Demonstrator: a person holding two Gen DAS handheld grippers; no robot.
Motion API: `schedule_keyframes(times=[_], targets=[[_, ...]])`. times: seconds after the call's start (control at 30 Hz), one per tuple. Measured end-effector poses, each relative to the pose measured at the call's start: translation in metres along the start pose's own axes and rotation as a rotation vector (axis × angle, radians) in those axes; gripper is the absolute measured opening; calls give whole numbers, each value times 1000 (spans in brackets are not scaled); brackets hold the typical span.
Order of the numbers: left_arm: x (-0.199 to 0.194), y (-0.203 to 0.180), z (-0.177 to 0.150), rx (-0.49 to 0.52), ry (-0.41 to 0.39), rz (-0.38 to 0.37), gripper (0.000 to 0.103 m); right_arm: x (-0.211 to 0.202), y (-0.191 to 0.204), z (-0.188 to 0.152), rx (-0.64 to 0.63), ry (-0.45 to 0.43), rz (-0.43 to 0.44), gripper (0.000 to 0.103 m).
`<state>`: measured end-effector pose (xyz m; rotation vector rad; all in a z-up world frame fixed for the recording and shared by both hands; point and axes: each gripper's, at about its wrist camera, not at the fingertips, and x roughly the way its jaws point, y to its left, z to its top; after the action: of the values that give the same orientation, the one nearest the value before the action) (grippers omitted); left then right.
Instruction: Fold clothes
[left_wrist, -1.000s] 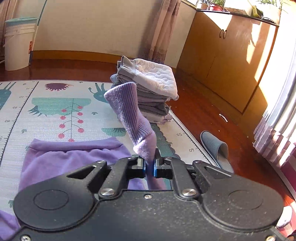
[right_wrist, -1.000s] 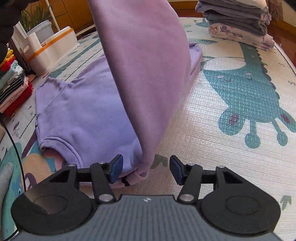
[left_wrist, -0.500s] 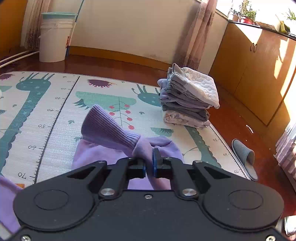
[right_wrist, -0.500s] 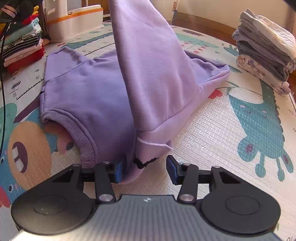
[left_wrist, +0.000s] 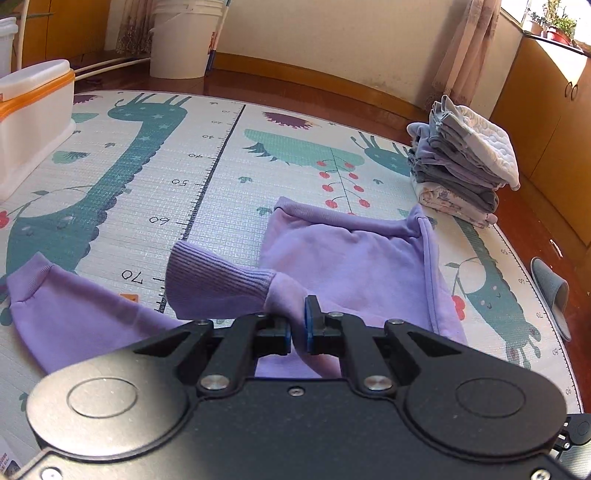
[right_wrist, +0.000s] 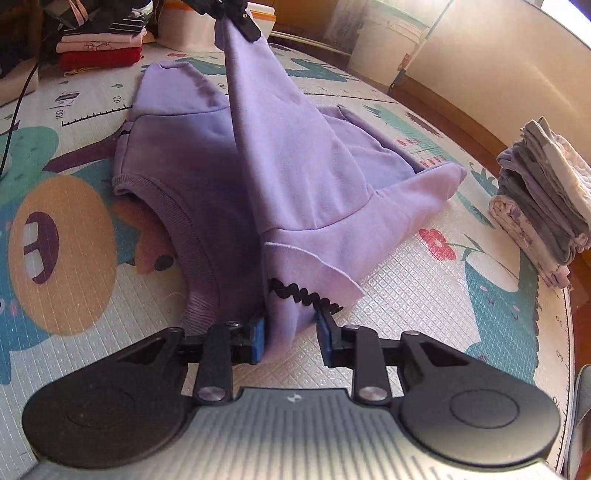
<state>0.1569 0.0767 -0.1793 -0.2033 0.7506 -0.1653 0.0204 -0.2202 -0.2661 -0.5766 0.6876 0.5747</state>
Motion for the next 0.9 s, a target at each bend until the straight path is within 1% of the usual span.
schedule_keyframes(times=[0.07, 0.13, 0.23, 0.37, 0.43, 0.5, 0.7, 0.8, 0.83, 0.87, 0.9], targets=[[9, 4, -3, 16, 18, 16, 6, -2, 7, -1, -51, -15, -15, 29], [15, 9, -2, 11, 20, 15, 6, -4, 15, -2, -99, -32, -26, 29], [22, 13, 2, 31, 20, 6, 6, -9, 17, -1, -104, -54, -7, 29], [22, 14, 11, 29, -12, -24, 6, -14, 16, 2, -105, -94, 25, 30], [23, 15, 10, 34, -12, -26, 6, -11, 16, 3, -109, -100, 42, 30], [25, 18, 5, 35, -2, -15, 6, -6, 16, 3, -104, -79, 73, 34], [43, 34, -25, 49, 74, 55, 6, -3, 7, 4, -87, -63, 139, 34], [44, 40, -30, 22, 72, 57, 6, -2, 2, 6, -84, -52, 185, 35], [44, 40, -30, 17, 67, 57, 6, -2, -2, 8, -76, -44, 220, 43], [45, 40, -30, 21, 67, 57, 6, -4, -8, 10, -55, -47, 248, 44], [45, 40, -30, 18, 71, 58, 6, -6, -14, 13, -28, -57, 269, 42]])
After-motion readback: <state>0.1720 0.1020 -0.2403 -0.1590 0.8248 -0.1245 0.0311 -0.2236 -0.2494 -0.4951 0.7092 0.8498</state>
